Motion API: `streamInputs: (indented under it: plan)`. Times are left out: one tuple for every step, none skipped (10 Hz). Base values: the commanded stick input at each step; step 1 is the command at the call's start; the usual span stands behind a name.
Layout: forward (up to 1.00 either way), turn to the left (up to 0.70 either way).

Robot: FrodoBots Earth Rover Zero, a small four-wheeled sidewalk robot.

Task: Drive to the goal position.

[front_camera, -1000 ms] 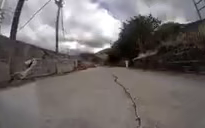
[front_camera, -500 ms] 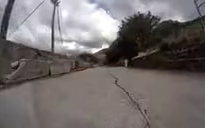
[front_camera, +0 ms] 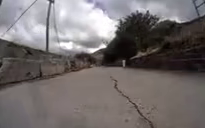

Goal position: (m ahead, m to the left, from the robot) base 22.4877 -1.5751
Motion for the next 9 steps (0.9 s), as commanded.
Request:
streamInputs:
  plan:
    - [1.0, 0.0]
    - [1.0, 0.0]
    - [1.0, 0.0]
    - [1.0, 0.0]
    - [1.0, 0.0]
    - [1.0, 0.0]
    - [1.0, 0.0]
    - [1.0, 0.0]
    - [1.0, 0.0]
